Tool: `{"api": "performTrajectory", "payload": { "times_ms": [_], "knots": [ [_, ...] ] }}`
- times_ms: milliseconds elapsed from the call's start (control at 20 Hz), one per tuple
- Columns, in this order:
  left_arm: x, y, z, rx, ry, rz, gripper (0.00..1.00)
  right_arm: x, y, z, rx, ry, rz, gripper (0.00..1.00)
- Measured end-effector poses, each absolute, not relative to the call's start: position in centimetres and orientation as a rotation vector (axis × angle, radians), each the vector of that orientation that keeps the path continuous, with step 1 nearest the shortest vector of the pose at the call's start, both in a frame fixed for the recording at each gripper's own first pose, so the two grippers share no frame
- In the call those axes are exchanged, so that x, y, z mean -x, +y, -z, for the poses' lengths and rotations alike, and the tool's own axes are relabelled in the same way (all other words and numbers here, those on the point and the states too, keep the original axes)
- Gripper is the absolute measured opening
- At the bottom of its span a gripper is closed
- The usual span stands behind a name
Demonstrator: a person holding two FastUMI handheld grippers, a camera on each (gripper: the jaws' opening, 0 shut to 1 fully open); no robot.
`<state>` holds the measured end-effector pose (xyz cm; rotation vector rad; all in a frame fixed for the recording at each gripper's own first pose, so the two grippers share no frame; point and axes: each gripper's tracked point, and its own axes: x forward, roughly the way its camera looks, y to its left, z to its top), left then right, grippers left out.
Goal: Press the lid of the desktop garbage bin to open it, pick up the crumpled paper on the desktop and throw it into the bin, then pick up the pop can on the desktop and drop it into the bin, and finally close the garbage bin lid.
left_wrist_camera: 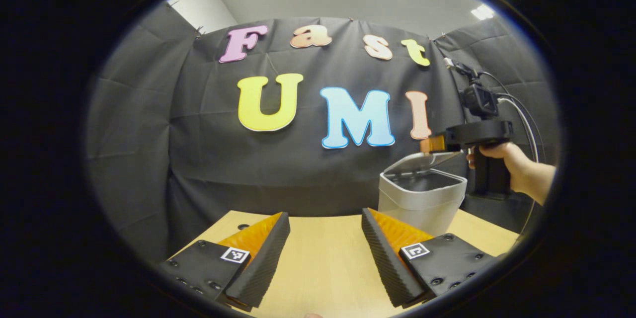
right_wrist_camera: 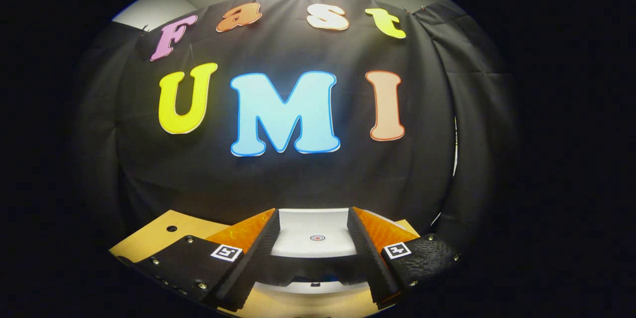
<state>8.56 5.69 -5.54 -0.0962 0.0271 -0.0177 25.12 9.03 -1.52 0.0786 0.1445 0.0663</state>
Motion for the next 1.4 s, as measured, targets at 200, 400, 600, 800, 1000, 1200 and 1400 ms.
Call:
{"api": "performTrajectory", "payload": {
  "times_ms": [200, 400, 600, 800, 1000, 1200, 1400],
  "knots": [
    [-8.2, 6.8, 6.6, 0.09, 0.036, 0.013, 1.0, -24.9, 9.2, 3.7, -0.041, 0.145, -0.055, 0.88],
    [-8.2, 7.0, 6.8, 0.091, 0.038, 0.01, 1.0, -24.8, 9.4, 5.1, -0.023, 0.148, -0.052, 0.88],
    [-8.2, 6.8, 6.9, 0.09, 0.042, 0.013, 0.9, -25.4, 9.7, 6.7, -0.025, 0.156, -0.057, 0.89],
    [-8.2, 7.1, 7.0, 0.088, 0.045, 0.005, 0.95, -25.9, 9.3, 6.9, -0.051, 0.118, -0.048, 0.95],
    [-8.1, 7.1, 7.3, 0.095, 0.055, -0.008, 0.95, -26.3, 9.3, 6.8, -0.054, 0.07, -0.044, 0.99],
    [-7.8, 7.0, 7.5, 0.094, 0.06, -0.018, 0.95, -26.4, 9.3, 6.9, -0.079, 0.017, -0.04, 0.98],
    [-7.7, 6.7, 7.2, 0.091, 0.061, -0.027, 1.0, -26.4, 9.3, 7.1, -0.055, -0.002, -0.034, 0.99]
  ]
}}
